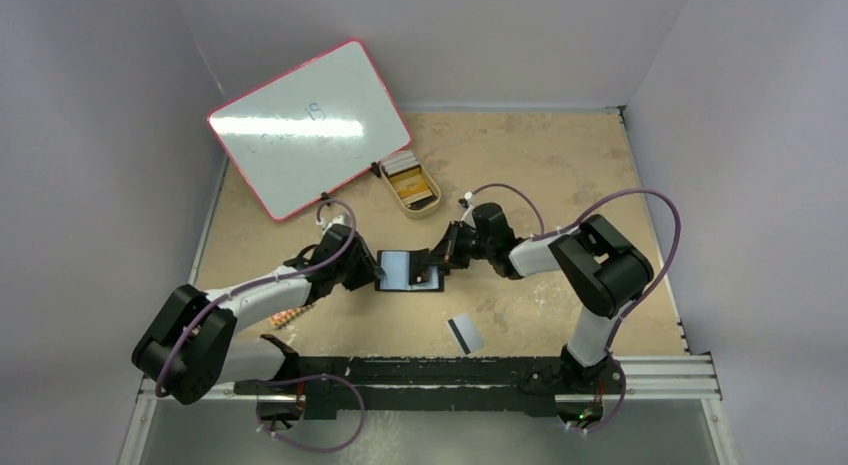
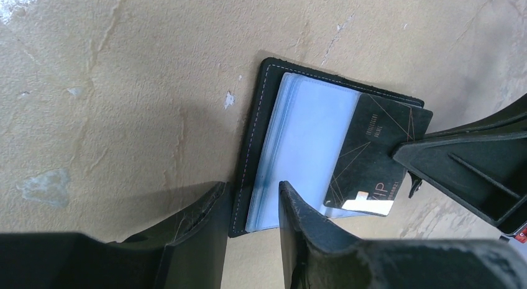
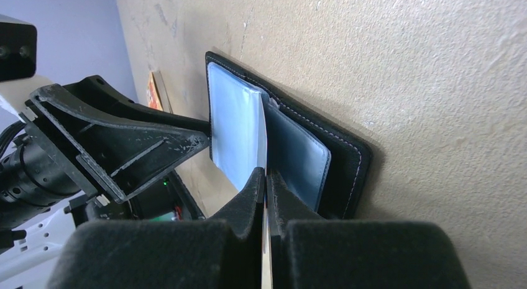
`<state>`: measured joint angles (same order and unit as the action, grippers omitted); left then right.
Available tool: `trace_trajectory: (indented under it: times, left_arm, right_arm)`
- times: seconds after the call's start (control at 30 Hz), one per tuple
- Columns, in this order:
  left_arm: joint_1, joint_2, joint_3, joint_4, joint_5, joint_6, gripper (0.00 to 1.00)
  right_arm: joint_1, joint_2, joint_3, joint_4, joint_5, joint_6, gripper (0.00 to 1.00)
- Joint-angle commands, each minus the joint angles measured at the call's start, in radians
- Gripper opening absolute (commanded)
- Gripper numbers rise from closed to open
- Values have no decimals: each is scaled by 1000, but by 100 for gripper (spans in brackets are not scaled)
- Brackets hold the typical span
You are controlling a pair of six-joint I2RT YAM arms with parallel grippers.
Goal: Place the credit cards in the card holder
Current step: Insert the credit card into the card holder.
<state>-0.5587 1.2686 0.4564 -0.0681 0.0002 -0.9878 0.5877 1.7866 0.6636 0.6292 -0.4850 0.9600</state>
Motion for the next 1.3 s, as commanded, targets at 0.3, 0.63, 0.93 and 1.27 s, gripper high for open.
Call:
trace_trajectory:
  times: [0.3,0.63,0.93,1.27]
  left_arm:
    - [-4,-1,-51,-83,5,-17,34]
    - [-5,3,-57,-77,5,-23,34]
    - [-7,-18,-61,-79,4,-32,34]
    - [-13,-24,-82,-39,27,-49,33]
  right_arm:
    - [30,38,6,47,6,-21,0]
    - [34,86,13,89,-16,-16,0]
    - [43,102,16,130,-10,13,0]
    - [83,110,84,17,52,0,12]
